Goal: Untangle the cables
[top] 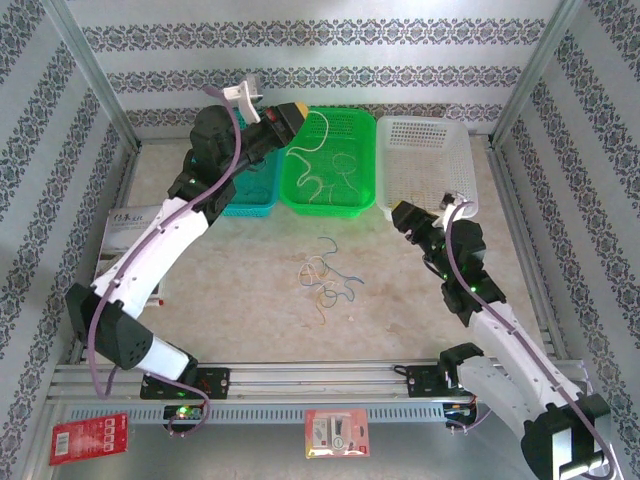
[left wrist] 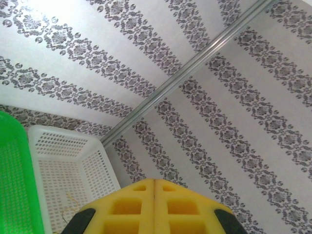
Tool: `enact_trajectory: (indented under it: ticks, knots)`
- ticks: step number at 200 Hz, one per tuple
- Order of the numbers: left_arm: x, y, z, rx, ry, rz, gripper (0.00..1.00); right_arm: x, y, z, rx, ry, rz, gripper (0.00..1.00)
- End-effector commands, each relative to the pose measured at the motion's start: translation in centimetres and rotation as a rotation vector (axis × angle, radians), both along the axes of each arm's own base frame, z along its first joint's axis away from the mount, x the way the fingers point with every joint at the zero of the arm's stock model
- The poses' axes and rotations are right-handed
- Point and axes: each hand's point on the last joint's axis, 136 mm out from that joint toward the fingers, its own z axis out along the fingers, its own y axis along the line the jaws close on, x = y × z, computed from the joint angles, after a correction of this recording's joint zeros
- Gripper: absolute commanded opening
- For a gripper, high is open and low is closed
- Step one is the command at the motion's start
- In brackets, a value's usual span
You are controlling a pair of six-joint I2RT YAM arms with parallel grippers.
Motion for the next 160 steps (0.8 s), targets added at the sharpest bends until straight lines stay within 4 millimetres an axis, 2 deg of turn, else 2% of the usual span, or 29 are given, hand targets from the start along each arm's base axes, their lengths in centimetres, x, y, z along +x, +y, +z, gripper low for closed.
enact_trajectory:
  ticks: [1,36,63,94,121,137,152,160]
  knots:
    - [0.9,0.5,2.8,-0.042,-0.087,-0.012,0.0,-0.5,0.1,0.0,0.018,0.038,0.03,0.6]
    - [4.4,0.8,0.8,-0.03,-0.059,0.01,0.0,-0.7,-0.1,-0.6,0.03,0.058,0.04,0.6]
    - [6.9,0.5,-1.4,0.004,-0.045,0.018,0.0,-0.9,0.7,-1.6,0.036,0.09,0.087,0.6]
    - [9.5,-0.3,-5.7,0.066,0.013,0.021,0.0,-1.2,1.1,-3.2,0.035,0.129,0.119,0.6]
    - [11.4,-1.1,-10.9,0.133,0.107,0.003,0.0,-1.2,1.8,-4.3,0.041,0.162,0.154,0.6]
    - [12.0,-1.3,-14.1,0.172,0.166,-0.001,0.0,-1.2,2.0,-4.7,0.043,0.175,0.165,0.6]
    - [12.2,-1.4,-16.2,0.2,0.205,-0.006,0.0,-1.2,2.0,-4.7,0.041,0.176,0.167,0.6]
    - [12.1,-1.4,-16.6,0.211,0.207,-0.009,0.07,-1.2,2.1,-4.5,0.04,0.172,0.169,0.6]
